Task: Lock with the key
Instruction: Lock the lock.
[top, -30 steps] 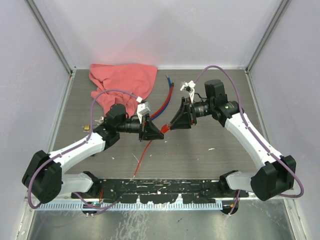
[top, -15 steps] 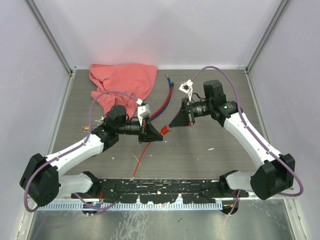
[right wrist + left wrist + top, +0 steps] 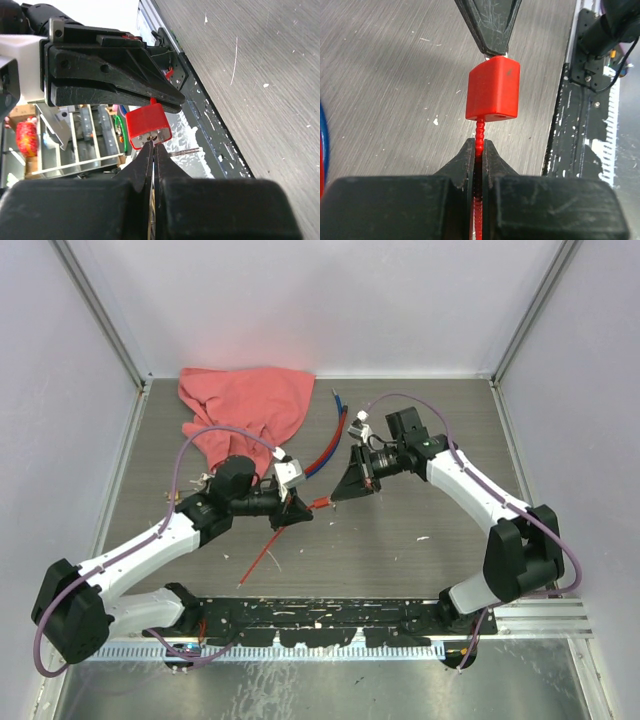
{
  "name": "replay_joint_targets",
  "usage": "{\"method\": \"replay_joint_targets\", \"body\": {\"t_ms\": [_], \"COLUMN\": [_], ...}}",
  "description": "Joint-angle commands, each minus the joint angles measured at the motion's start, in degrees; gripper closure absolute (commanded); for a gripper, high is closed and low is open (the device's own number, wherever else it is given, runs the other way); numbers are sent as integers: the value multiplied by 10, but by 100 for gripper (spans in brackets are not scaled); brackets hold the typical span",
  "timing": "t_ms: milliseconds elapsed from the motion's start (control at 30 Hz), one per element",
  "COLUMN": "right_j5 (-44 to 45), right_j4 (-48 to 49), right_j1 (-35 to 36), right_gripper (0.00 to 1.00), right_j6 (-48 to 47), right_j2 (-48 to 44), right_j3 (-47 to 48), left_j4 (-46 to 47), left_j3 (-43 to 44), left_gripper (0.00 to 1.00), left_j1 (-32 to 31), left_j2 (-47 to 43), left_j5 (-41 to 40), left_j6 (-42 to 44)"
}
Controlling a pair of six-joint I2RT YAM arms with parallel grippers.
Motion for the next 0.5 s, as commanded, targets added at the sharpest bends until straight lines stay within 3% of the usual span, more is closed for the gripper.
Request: {"method": "replay_joint_targets", "body": {"t_ms": [0, 167, 233, 400, 467], "right_j5": [-31, -13, 3, 14, 0], "right_j4": [21, -24, -69, -153, -169], "right_j1": [2, -32, -52, -74, -75], "right_gripper": [95, 45, 35, 25, 6], "right_j6": [54, -69, -159, -467, -607], "right_j2": [-3, -10, -10, -41, -70], "right_j3": [-5, 38, 62, 111, 112], "left_j4": [-5, 9, 16, 74, 131], "left_j3": [30, 12, 5, -13, -28], "left_gripper": [100, 100, 100, 100, 100], "left_j1": [2, 2, 3, 3, 4], "left_j2": [-5, -8, -9, -7, -1], "left_j5": [-36, -8, 17, 93, 123], "left_j6": [48, 32, 18, -52, -99]}}
